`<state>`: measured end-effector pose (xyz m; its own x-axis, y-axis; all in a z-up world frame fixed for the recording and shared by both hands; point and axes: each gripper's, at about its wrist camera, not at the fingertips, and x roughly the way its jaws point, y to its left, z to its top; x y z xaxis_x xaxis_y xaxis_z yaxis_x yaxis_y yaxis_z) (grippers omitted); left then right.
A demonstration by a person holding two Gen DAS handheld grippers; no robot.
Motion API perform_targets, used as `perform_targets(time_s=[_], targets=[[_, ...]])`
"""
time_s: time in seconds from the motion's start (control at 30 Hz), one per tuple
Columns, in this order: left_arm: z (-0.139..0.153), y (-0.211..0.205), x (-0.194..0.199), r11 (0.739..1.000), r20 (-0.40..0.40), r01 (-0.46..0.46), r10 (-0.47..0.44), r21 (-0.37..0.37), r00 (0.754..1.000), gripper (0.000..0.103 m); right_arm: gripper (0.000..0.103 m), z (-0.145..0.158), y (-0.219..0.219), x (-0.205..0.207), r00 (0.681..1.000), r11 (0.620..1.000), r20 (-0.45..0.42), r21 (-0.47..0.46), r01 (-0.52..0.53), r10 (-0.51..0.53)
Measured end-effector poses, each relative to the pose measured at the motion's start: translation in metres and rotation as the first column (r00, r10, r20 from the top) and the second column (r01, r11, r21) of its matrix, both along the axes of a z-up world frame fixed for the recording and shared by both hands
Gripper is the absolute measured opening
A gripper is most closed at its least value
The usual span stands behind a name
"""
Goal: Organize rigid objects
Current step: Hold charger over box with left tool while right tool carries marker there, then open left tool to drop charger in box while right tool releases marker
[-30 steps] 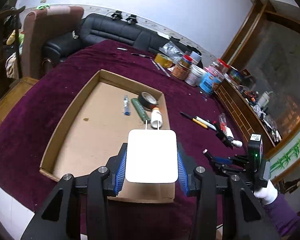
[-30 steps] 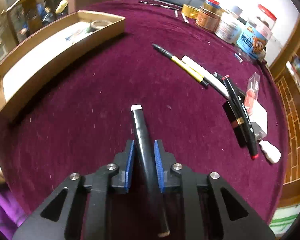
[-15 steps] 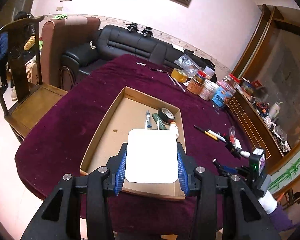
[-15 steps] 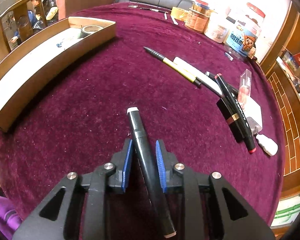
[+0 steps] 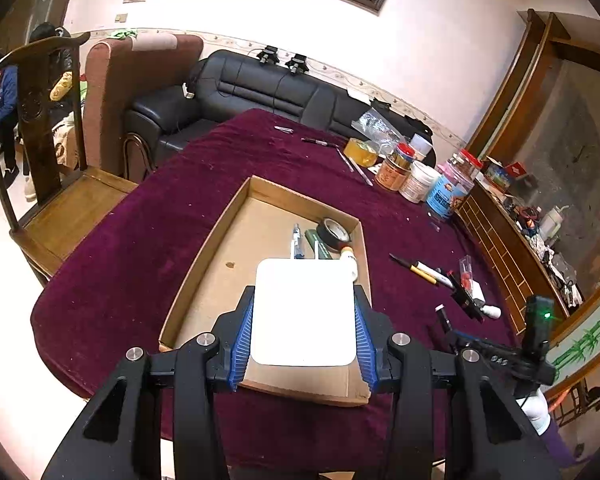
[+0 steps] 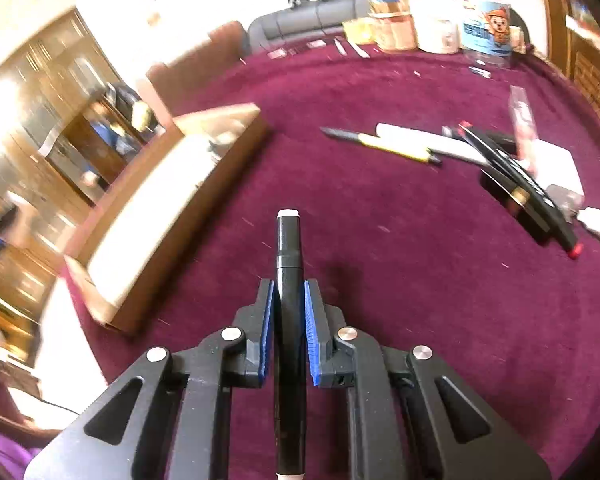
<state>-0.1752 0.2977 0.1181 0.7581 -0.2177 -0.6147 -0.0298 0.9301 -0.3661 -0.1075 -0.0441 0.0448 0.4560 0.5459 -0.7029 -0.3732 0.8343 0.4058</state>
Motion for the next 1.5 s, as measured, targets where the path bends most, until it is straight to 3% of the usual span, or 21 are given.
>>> perform_targets(time_s=[0.33,0.4,0.8,1.03,1.27,1.5], targets=[[-0.008,0.000,0.013,1.000,-0.022,-0.008,0.008,-0.009,1.000,0.039,0.012,0.019,0.053,0.026,0.992,0.963,-0.016,0.244,-0.117,0.125],[-0.011,0.001,0.020,1.000,-0.031,-0.007,0.006,-0.004,0.999,0.039,0.012,0.022,0.066,0.029,0.990,0.957,-0.009,0.259,-0.132,0.139],[-0.031,0.005,0.099,0.998,-0.063,0.053,-0.050,0.036,0.997,0.039,0.013,0.026,0.114,0.070,0.989,0.965,-0.067,0.238,-0.112,0.131],[-0.060,0.015,0.155,0.998,-0.165,0.066,-0.066,-0.002,0.984,0.039,0.013,0.009,0.144,0.104,0.983,0.969,-0.149,0.235,-0.075,0.112],[-0.092,0.015,0.202,0.998,-0.269,0.044,-0.053,-0.040,0.962,0.039,0.013,-0.016,0.168,0.137,0.968,0.972,-0.243,0.233,-0.012,0.070],[-0.097,0.022,0.221,1.000,-0.267,-0.015,0.010,-0.016,0.964,0.039,0.013,-0.031,0.182,0.160,0.943,0.964,-0.330,0.262,0.046,0.044]])
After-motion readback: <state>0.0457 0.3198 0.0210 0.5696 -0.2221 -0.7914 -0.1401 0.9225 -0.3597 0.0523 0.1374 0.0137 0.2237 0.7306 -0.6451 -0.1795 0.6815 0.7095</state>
